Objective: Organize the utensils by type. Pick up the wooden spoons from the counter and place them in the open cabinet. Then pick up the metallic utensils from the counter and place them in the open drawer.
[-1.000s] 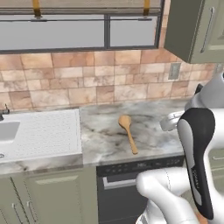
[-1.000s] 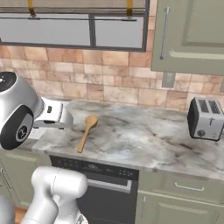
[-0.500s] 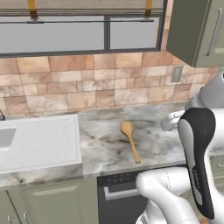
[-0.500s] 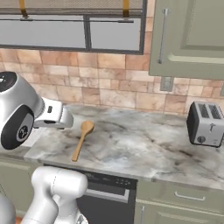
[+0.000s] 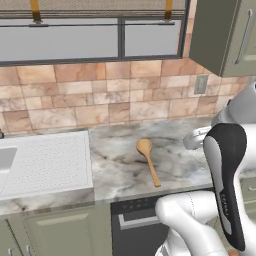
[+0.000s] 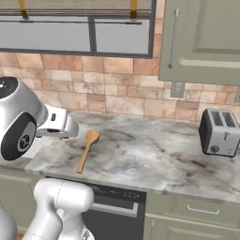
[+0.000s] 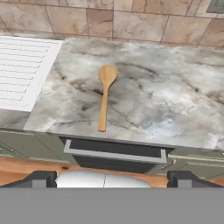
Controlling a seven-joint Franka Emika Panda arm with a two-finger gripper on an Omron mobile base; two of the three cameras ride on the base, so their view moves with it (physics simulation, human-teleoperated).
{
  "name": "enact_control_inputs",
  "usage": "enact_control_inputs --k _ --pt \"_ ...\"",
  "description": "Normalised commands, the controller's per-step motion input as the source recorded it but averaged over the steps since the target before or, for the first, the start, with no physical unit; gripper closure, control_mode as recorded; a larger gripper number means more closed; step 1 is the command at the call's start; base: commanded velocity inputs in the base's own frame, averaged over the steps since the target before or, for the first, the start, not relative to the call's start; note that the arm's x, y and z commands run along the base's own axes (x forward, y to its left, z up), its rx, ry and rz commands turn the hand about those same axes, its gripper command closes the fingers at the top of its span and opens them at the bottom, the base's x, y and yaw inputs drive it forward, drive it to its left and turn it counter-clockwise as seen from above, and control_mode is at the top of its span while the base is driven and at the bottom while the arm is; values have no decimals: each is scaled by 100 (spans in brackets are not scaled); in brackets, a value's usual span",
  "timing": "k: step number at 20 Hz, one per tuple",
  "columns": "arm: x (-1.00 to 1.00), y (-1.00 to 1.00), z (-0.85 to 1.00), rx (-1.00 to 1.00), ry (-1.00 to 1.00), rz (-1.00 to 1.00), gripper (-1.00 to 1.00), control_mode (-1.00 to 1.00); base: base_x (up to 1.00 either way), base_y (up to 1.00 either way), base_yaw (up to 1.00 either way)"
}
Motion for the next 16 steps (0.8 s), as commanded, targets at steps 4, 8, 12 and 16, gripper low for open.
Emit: enact_control_inputs --k 4,8,12,16 --pt "0 0 0 0 0 0 -100 100 13 2 -1" --pt "15 0 -26 0 3 -1 -100 -100 0 0 0" --pt "29 10 -52 0 9 -2 -100 -100 0 0 0" --pt "27 13 -50 0 8 0 -100 -100 0 0 0"
